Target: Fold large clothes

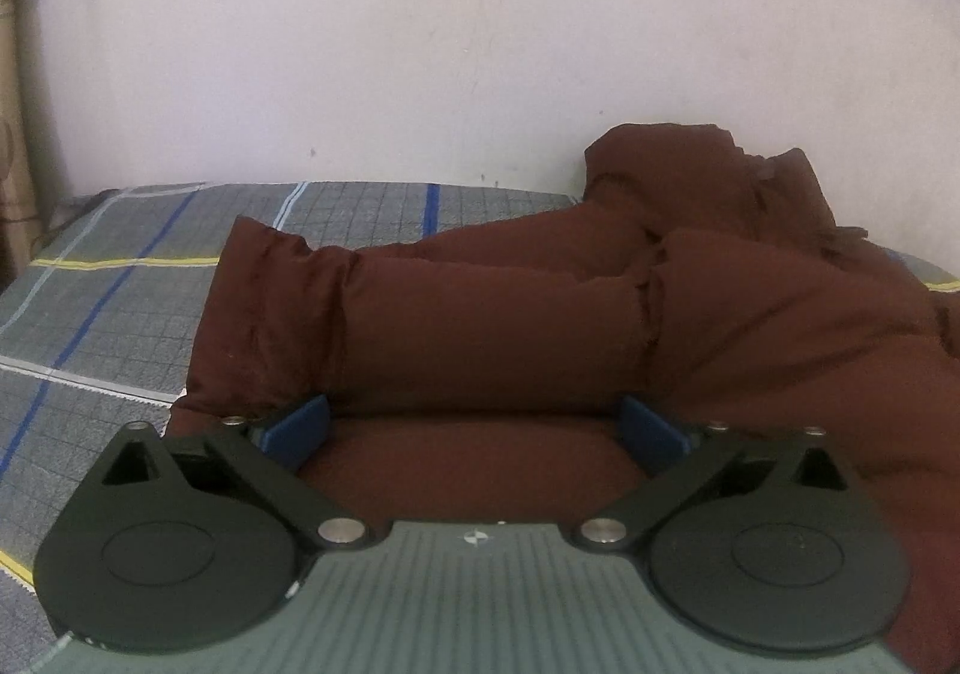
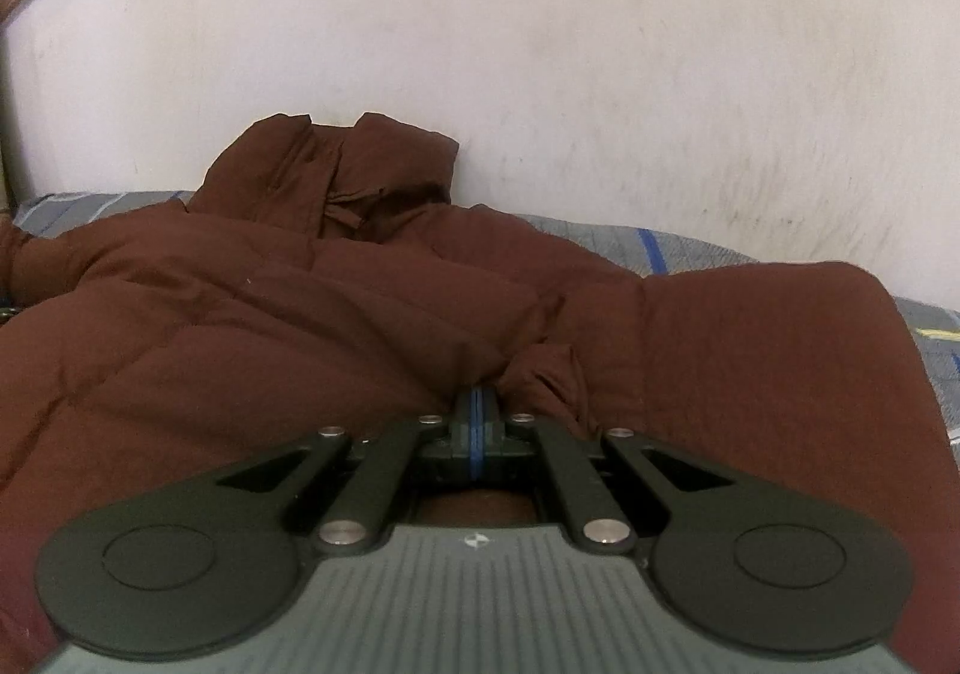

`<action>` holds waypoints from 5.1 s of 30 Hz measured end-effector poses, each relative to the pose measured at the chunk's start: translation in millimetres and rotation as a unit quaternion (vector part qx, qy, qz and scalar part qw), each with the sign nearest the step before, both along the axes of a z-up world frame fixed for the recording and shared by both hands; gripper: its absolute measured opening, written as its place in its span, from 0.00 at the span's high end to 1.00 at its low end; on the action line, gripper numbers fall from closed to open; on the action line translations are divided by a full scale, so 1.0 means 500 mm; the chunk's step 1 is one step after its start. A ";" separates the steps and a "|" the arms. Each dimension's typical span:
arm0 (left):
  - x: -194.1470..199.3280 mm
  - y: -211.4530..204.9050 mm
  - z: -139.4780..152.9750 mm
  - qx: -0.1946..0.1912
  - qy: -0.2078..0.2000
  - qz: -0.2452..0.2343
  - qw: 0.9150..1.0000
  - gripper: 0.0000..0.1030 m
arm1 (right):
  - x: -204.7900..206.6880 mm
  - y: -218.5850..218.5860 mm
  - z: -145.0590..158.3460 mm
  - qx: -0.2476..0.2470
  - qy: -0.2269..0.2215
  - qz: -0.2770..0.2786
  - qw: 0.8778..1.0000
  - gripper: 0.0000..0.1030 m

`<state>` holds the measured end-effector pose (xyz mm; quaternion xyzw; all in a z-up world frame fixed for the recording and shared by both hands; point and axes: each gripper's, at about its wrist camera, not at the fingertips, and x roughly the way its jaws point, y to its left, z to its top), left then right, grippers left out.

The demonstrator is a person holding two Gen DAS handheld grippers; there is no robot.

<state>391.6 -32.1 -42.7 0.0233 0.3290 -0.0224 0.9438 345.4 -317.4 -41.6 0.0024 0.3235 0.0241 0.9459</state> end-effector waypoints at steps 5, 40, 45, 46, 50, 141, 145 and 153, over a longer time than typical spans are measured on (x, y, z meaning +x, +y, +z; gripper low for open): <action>-0.001 0.001 0.001 -0.001 0.001 0.001 1.000 0.00 | -0.001 0.002 0.001 -0.005 -0.003 -0.003 1.000 1.00; -0.415 0.135 0.145 0.029 -0.029 0.008 0.999 0.00 | -0.681 -0.088 0.121 0.028 -0.107 -0.040 0.993 0.03; -0.494 0.248 0.124 -0.050 0.032 0.011 0.998 0.03 | -0.740 -0.151 0.078 0.116 -0.046 -0.074 0.989 0.02; -0.505 0.270 0.117 -0.069 0.051 0.010 0.996 0.08 | -0.740 -0.158 0.073 0.130 -0.033 -0.075 0.988 0.02; -0.544 0.321 0.081 -0.111 0.109 0.012 0.988 0.19 | -0.742 -0.182 0.051 0.174 -0.018 -0.090 0.980 0.02; -0.261 0.262 0.149 -0.233 -0.074 0.019 0.969 0.33 | -0.281 -0.226 0.080 0.194 -0.135 -0.197 0.951 0.93; -0.327 0.260 0.193 -0.221 -0.132 0.008 0.966 0.00 | -0.376 -0.194 0.171 0.192 -0.218 -0.137 0.947 0.93; -0.397 0.191 0.239 -0.138 -0.161 -0.084 0.974 0.16 | -0.478 -0.007 0.205 0.061 -0.183 0.068 0.979 0.93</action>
